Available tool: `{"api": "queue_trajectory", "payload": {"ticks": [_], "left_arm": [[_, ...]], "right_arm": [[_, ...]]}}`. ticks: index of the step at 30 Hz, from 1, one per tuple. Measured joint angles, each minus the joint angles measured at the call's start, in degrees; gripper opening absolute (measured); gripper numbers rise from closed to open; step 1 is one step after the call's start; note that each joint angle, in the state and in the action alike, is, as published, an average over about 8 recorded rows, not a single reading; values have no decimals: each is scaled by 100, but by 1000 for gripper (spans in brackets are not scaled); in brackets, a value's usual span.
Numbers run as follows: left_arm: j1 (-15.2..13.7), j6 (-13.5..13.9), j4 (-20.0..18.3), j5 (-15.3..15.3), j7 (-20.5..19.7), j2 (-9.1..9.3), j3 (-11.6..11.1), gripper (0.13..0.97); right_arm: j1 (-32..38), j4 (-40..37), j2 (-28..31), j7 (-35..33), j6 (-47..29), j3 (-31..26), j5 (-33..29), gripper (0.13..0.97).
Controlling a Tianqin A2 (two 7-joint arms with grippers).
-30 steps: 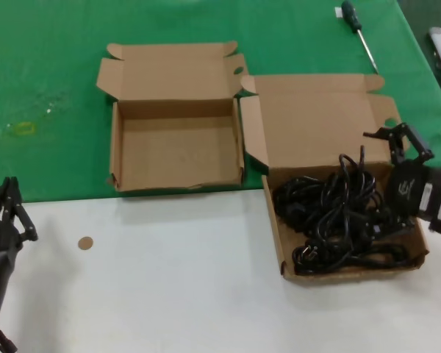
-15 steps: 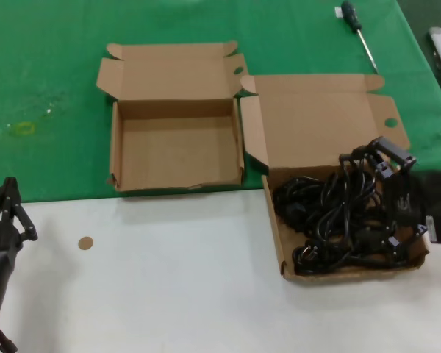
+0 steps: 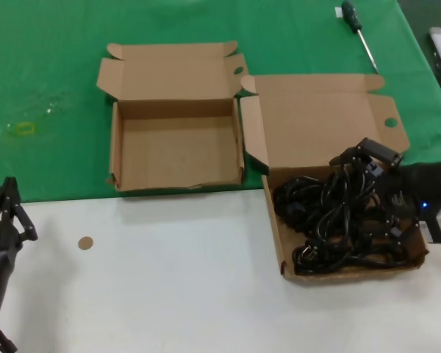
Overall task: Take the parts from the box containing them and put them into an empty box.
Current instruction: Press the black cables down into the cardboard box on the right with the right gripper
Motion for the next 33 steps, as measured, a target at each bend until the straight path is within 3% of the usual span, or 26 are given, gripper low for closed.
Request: {"api": "queue_trajectory", "payload": {"ticks": [15,22,26,33], "left_arm": [[0,0,0,0,0,0,0,152],[0,0,0,0,0,0,0,152],[0,0,0,0,0,0,0,152],[0,0,0,0,0,0,0,152]], "right_arm": [[223,-580,-411,-911,209,-158,-246,936],[254,-649,-465,-1021,297,-175,-308,859],[266,-650,-472,-1033,324,-183,-333,859],[287,-656,-465,-1036,332,-211,-377,720]]}}
